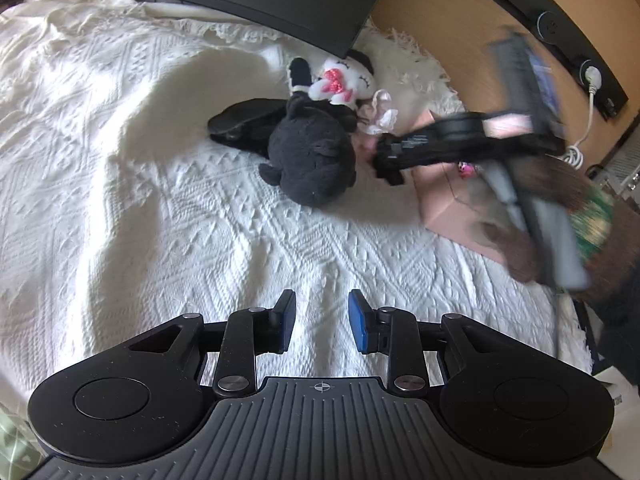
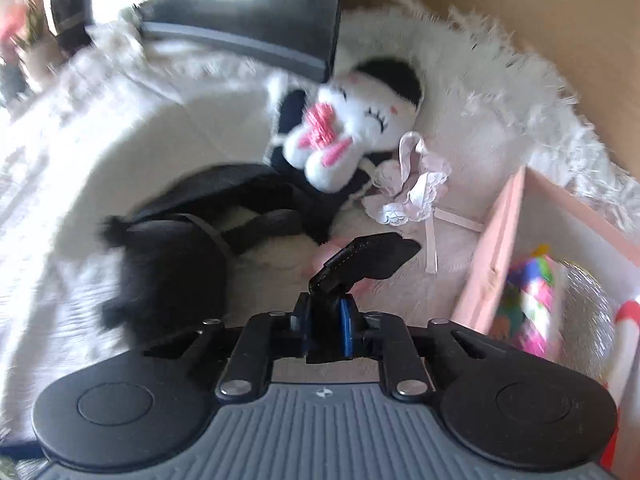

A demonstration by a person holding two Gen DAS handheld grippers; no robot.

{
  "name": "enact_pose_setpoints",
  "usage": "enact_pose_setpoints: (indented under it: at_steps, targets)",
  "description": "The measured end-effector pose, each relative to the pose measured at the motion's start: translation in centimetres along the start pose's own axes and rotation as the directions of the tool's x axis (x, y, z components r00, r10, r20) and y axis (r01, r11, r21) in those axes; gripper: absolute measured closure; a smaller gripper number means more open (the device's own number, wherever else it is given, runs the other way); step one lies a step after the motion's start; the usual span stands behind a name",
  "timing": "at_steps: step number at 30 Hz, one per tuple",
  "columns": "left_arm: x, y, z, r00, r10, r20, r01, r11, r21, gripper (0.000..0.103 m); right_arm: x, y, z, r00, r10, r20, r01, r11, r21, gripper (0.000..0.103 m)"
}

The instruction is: Organize soft objects

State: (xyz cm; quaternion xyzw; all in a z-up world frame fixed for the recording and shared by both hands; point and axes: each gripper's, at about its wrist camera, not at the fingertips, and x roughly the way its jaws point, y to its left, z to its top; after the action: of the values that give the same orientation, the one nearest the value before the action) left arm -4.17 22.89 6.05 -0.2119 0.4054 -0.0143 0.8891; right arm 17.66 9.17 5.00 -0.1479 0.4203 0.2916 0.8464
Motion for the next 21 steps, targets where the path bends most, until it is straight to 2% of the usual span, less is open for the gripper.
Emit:
enact_pose_setpoints:
  at_steps: [2, 5, 9, 13, 18, 21]
  targets:
    - [0.5, -0.3, 0.6, 1.000, -0.007, -0.002, 0.007, 1.000, 0.014, 0.072, -3.1, -0.4, -1.4, 0.999, 0.037, 0.033, -0.037, 0.999, 0.021, 0.089]
    - [1.7, -1.4, 2.0, 1.000, -0.031, -0.003, 0.031, 0.998, 0.056, 0.072, -7.4, -0.8, -4.3, 0.997, 0.043, 0.069, -0.045, 0.999, 0.029, 0.089]
    - [3.7, -4.0, 5.4, 0.998, -0.055, 0.026, 0.051, 0.988, 0.145, 0.072, -11.0, -1.7, -9.3, 0.997, -0.021, 0.081, 0.019, 0.999, 0.033, 0.089]
    - [7.2, -6.4, 9.7, 0.997, -0.057, 0.049, 0.045, 0.973, 0.228, 0.072, -12.1, -2.8, -13.9, 0.990, -0.133, 0.053, 0.130, 0.990, 0.058, 0.089]
    - [13.5, -8.9, 13.9, 0.999, 0.031, 0.031, -0.039, 0.942, 0.334, 0.072, -12.6, -4.6, -18.4, 0.980, -0.199, 0.007, 0.195, 0.965, 0.173, 0.089]
    - [16.4, -9.5, 15.3, 0.999, 0.045, 0.028, -0.052, 0.937, 0.345, 0.071, -12.9, -5.1, -20.1, 0.975, -0.222, 0.000, 0.217, 0.953, 0.210, 0.089]
